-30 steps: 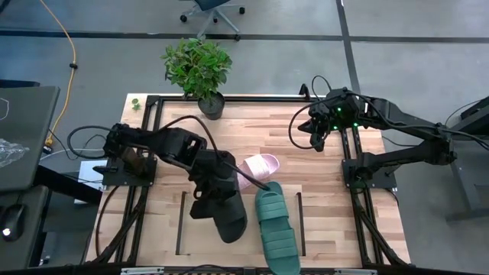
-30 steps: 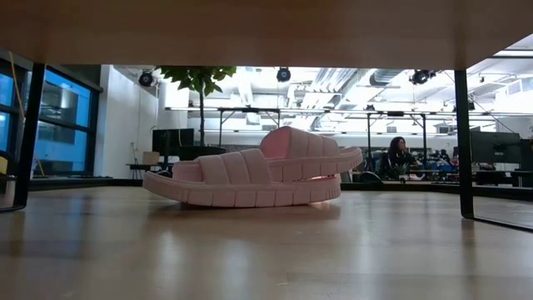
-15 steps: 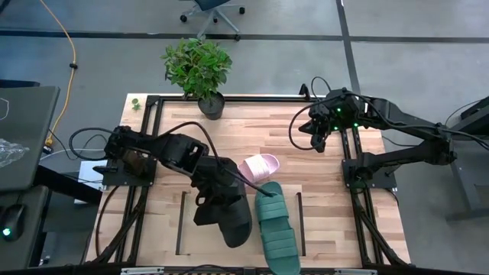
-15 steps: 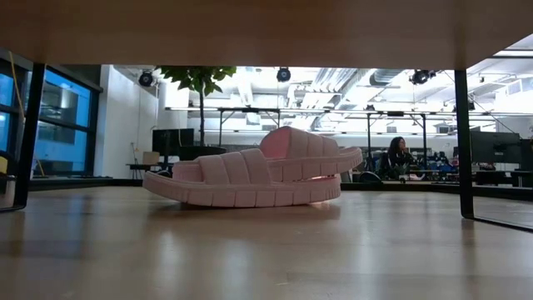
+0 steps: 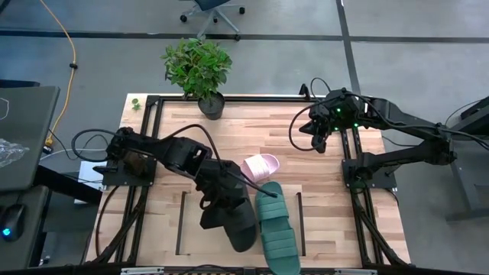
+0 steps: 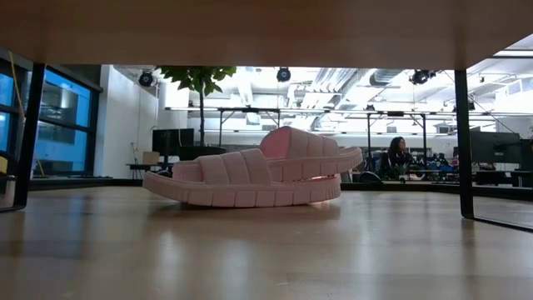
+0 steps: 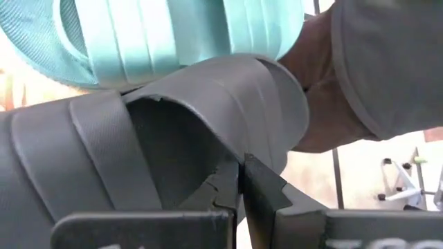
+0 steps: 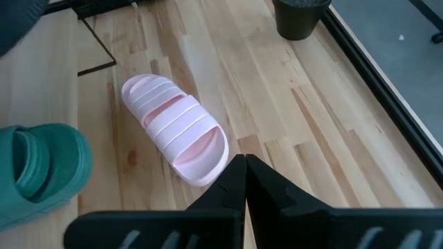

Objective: Pick and place slides into the shelf
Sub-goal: Put the black pair of slides on the shelf

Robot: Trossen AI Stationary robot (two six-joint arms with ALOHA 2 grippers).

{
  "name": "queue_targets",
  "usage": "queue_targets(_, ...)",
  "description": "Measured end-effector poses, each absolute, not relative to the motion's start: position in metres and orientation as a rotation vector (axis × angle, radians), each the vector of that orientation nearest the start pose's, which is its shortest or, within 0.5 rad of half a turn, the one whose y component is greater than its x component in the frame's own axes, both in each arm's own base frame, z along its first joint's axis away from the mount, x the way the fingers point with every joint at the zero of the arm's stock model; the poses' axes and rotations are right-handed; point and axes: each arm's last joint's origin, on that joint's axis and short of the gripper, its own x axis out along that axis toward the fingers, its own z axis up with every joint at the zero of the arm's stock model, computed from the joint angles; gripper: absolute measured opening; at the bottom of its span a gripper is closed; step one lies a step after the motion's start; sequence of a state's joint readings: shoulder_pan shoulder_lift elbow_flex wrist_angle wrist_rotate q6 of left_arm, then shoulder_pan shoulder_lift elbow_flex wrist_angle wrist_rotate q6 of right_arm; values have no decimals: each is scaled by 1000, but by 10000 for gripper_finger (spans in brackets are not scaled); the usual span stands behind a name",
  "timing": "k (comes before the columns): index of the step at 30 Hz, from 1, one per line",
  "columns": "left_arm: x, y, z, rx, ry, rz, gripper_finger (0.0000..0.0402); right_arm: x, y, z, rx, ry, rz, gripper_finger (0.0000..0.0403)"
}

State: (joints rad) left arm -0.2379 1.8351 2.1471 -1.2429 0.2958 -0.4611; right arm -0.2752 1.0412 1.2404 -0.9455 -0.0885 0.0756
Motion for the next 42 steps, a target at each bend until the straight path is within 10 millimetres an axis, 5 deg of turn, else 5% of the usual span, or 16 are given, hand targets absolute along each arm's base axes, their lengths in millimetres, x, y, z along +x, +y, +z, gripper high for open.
queue_targets(42, 382, -113, 375, -492, 1149, -428, 0, 179, -46, 372, 172, 746, -141, 0)
